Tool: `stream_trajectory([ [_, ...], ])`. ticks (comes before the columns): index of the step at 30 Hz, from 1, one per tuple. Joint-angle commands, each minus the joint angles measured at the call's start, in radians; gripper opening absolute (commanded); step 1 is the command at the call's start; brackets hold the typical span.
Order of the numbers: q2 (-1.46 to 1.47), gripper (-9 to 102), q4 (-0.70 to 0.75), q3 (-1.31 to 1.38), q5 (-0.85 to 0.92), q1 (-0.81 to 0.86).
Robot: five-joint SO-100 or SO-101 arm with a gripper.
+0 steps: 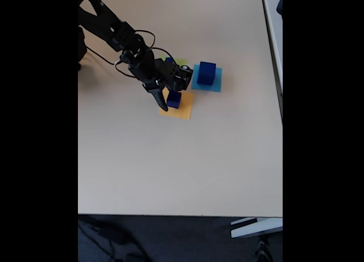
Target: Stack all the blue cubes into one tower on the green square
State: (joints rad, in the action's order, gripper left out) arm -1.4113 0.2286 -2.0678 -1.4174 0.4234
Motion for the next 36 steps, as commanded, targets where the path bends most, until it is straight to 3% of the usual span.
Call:
stream_trajectory([
  [1,-0.04,34,-0.018,-0.003,-0.02,-0.015],
  [21,-0.078,46,-0.015,0.031,0.009,-0.063],
  [36,-0.137,45,0.147,0.365,0.195,-0.095],
])
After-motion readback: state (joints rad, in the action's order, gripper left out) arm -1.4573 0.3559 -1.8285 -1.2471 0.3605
